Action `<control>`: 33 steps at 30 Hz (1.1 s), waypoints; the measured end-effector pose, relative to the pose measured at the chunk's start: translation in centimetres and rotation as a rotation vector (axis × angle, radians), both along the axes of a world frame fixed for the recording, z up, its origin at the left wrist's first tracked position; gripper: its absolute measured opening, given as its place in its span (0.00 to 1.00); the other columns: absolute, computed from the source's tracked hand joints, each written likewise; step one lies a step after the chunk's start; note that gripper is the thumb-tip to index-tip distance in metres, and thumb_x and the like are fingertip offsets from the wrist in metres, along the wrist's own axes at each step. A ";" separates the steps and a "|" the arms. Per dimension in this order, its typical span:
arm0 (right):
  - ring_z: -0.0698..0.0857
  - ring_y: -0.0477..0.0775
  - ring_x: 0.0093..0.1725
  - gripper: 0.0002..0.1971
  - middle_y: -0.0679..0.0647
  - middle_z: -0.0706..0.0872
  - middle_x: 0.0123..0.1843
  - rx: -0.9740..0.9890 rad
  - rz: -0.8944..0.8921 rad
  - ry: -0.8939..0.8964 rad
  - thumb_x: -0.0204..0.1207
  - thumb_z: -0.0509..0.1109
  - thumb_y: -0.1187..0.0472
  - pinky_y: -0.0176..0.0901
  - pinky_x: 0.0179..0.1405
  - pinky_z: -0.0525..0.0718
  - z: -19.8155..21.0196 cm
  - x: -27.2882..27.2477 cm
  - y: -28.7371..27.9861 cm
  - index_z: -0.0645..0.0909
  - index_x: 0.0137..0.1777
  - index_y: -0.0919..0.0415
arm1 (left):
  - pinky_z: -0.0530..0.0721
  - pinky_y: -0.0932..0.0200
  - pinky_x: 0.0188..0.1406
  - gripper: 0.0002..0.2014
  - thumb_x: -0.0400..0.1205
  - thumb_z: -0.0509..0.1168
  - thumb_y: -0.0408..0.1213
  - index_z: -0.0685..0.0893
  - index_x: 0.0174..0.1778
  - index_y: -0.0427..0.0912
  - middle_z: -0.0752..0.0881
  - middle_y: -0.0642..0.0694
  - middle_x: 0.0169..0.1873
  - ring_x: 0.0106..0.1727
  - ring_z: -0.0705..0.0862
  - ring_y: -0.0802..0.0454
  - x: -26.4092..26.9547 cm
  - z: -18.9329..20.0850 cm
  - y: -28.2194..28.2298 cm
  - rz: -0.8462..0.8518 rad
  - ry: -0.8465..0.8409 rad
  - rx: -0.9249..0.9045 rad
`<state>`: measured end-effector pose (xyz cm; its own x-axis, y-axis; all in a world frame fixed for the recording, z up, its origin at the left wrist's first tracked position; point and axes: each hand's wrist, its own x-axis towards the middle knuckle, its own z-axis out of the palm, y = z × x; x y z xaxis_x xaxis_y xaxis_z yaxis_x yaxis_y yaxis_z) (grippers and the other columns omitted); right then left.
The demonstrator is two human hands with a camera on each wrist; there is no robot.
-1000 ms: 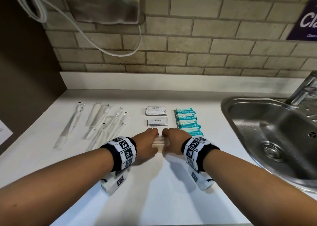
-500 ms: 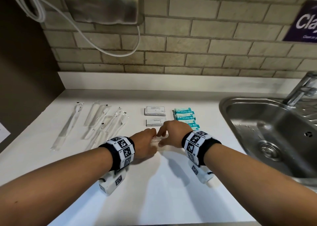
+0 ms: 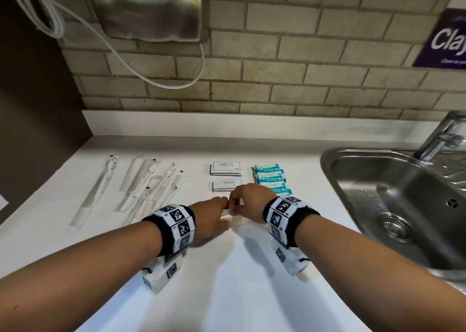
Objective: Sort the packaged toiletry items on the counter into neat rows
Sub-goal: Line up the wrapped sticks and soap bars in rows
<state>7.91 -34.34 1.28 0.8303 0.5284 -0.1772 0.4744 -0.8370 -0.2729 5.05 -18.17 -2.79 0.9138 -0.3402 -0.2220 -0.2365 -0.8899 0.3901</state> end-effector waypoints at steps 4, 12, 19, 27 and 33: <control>0.84 0.60 0.57 0.31 0.51 0.78 0.62 -0.109 -0.018 0.048 0.65 0.76 0.49 0.53 0.57 0.83 -0.3 -0.1 -0.3 0.71 0.67 0.50 | 0.83 0.52 0.52 0.12 0.79 0.62 0.50 0.72 0.55 0.52 0.82 0.54 0.49 0.48 0.83 0.51 0.3 -0.1 0.5 -0.015 0.011 0.021; 0.84 0.64 0.58 0.20 0.59 0.78 0.59 -0.158 -0.014 0.066 0.74 0.69 0.60 0.56 0.57 0.84 -2.5 -0.5 0.7 0.72 0.65 0.62 | 0.79 0.51 0.50 0.11 0.80 0.62 0.46 0.70 0.52 0.47 0.75 0.47 0.52 0.45 0.79 0.45 0.1 0.0 -0.5 0.038 0.007 0.059; 0.84 0.64 0.57 0.25 0.58 0.75 0.60 -0.174 -0.031 0.098 0.73 0.73 0.56 0.53 0.52 0.81 -2.8 -0.4 0.9 0.71 0.66 0.62 | 0.80 0.48 0.48 0.22 0.78 0.65 0.46 0.68 0.62 0.39 0.70 0.43 0.60 0.49 0.83 0.38 0.0 0.3 -1.3 0.025 0.010 0.127; 0.83 0.62 0.58 0.23 0.58 0.75 0.60 -0.132 -0.048 0.139 0.74 0.70 0.53 0.49 0.51 0.79 -2.6 -0.3 0.7 0.72 0.66 0.61 | 0.77 0.51 0.47 0.19 0.81 0.63 0.42 0.66 0.62 0.38 0.67 0.42 0.64 0.46 0.79 0.42 -0.2 0.8 -1.1 0.048 0.072 0.039; 0.84 0.58 0.52 0.21 0.57 0.85 0.59 -0.018 -0.064 0.165 0.73 0.73 0.54 0.42 0.47 0.78 -2.0 0.1 0.1 0.75 0.63 0.60 | 0.80 0.53 0.53 0.29 0.81 0.63 0.39 0.58 0.76 0.42 0.78 0.40 0.63 0.53 0.82 0.42 0.3 0.6 -0.3 0.100 0.109 -0.051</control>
